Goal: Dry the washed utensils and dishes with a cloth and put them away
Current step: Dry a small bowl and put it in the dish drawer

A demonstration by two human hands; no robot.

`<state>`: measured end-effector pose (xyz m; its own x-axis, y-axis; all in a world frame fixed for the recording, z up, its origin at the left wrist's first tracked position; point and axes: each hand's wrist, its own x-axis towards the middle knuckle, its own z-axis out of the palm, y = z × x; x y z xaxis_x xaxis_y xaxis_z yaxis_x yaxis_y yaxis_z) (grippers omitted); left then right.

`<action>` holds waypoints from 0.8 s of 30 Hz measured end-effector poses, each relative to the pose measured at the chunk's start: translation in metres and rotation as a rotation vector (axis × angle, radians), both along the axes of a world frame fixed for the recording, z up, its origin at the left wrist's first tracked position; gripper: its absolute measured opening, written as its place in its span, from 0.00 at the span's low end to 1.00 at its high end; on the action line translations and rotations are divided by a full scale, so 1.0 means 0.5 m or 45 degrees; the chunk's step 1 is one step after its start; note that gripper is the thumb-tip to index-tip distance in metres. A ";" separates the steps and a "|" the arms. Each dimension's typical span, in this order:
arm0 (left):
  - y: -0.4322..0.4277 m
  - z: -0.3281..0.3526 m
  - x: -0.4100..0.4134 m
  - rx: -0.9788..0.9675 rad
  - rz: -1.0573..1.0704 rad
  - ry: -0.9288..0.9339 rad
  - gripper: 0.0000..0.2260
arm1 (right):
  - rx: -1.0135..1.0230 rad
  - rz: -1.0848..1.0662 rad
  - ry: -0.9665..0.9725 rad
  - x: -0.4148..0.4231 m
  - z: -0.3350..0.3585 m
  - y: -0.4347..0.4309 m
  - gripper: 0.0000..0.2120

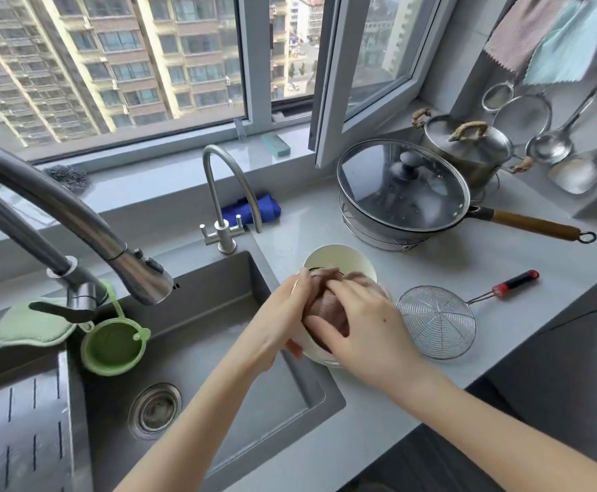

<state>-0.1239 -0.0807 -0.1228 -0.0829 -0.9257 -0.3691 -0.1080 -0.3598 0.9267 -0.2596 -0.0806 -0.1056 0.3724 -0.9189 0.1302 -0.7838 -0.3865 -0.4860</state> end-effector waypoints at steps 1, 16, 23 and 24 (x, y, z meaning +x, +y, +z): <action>-0.002 -0.004 -0.006 -0.023 0.034 0.007 0.18 | 0.105 0.002 -0.100 0.006 -0.004 -0.003 0.17; -0.019 0.018 0.038 0.346 -0.055 0.168 0.23 | 0.154 0.622 0.052 -0.004 0.021 -0.047 0.04; -0.008 -0.005 0.034 0.430 -0.201 0.230 0.23 | 0.930 0.551 -0.285 -0.029 0.067 -0.035 0.08; -0.007 -0.004 0.030 0.407 -0.214 0.249 0.23 | 0.950 0.479 -0.395 -0.032 0.078 -0.036 0.08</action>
<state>-0.1087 -0.0844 -0.1247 -0.3200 -0.7347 -0.5982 -0.0228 -0.6253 0.7801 -0.2756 -0.0984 -0.0668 0.7141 -0.6286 -0.3081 -0.4601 -0.0897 -0.8833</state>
